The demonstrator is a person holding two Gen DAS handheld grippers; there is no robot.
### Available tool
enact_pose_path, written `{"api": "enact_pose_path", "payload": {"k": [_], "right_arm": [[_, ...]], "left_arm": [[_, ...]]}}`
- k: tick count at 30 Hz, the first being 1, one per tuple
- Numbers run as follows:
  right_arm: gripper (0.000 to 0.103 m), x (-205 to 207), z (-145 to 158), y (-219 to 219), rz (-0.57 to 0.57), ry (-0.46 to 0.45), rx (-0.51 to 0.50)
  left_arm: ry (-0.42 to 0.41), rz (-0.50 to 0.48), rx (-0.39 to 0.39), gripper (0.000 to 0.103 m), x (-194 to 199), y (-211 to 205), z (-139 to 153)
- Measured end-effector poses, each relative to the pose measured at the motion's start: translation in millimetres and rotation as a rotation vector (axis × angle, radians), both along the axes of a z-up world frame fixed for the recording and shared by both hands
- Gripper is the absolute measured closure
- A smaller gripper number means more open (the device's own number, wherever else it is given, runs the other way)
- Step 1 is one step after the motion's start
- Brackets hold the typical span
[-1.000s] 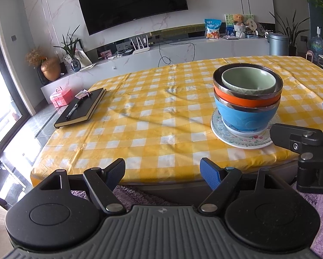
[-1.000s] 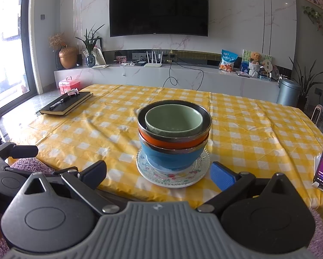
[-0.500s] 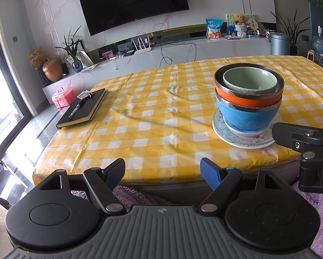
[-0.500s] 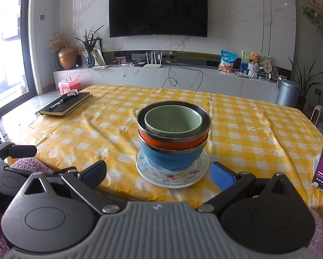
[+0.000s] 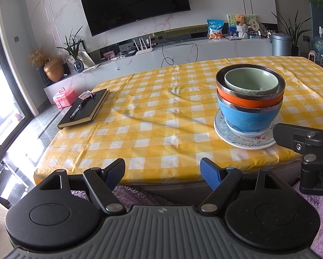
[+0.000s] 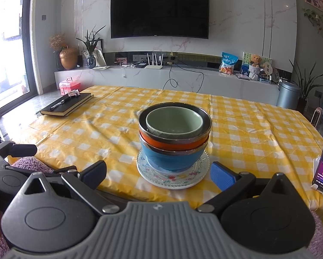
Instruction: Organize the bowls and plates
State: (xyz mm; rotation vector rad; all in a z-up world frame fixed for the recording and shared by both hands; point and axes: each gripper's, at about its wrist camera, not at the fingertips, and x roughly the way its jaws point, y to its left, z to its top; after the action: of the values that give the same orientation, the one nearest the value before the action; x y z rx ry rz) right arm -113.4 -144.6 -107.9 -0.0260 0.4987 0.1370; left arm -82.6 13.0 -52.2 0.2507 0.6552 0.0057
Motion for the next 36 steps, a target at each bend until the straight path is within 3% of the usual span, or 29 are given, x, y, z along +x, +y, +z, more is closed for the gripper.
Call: {"api": "enact_pose_path", "payload": {"k": [36], "right_arm": [[0.003, -0.6, 0.4, 0.2, -0.001, -0.001, -0.003]], "left_arm": [[-0.006, 0.005, 0.0, 0.01, -1.8, -0.1, 3.8]]}}
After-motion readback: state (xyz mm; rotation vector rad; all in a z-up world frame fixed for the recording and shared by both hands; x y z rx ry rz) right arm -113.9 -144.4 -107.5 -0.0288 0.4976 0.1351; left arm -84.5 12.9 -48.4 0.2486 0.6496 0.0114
